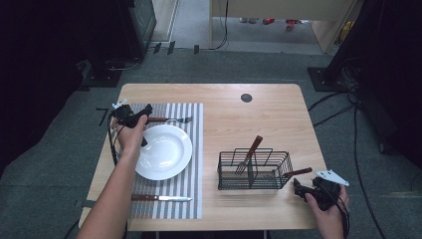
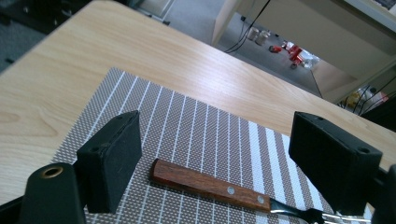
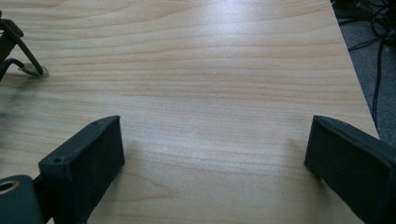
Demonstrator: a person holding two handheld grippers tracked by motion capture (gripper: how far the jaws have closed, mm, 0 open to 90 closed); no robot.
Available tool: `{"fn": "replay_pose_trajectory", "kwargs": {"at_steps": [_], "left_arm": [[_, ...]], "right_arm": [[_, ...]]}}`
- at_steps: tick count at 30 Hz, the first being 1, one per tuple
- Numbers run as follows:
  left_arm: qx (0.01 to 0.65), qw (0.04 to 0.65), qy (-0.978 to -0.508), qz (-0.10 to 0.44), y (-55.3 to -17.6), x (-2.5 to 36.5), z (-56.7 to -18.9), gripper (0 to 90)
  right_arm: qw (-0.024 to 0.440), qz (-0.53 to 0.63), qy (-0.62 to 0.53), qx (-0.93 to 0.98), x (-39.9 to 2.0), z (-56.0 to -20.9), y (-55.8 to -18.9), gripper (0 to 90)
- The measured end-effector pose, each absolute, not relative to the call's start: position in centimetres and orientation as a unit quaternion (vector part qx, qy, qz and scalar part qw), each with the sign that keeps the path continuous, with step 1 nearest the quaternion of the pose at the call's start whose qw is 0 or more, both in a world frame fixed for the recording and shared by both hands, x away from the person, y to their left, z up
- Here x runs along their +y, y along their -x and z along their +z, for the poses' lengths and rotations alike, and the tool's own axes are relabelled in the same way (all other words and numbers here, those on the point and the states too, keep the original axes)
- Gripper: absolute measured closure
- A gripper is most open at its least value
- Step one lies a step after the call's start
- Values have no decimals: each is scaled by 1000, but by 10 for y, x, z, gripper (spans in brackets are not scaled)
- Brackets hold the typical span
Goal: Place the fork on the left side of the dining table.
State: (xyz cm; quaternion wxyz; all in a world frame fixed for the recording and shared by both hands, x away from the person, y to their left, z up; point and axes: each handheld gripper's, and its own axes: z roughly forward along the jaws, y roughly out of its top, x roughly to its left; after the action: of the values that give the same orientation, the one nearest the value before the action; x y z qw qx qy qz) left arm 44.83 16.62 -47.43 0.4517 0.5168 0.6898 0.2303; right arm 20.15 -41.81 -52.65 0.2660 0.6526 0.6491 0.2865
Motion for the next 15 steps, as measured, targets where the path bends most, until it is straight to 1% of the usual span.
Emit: {"fn": "replay_pose_trajectory", "kwargs": {"at_steps": [5, 6, 9, 11, 15], "left_arm": [[669, 455, -534, 246, -437, 166, -465, 166], [660, 454, -544, 251, -432, 166, -460, 166], [646, 461, -553, 254, -421, 166, -453, 165], [632, 468, -562, 257, -413, 164, -447, 142], [618, 469, -574, 263, -403, 163, -441, 142]], "right_arm": [[266, 286, -654, 648, -418, -526, -201, 42], [266, 286, -654, 648, -418, -526, -201, 42], [265, 286, -654, 648, -418, -526, -201, 42], [265, 286, -654, 648, -418, -526, -201, 42], [266, 286, -653, 649, -418, -527, -201, 42]]}}
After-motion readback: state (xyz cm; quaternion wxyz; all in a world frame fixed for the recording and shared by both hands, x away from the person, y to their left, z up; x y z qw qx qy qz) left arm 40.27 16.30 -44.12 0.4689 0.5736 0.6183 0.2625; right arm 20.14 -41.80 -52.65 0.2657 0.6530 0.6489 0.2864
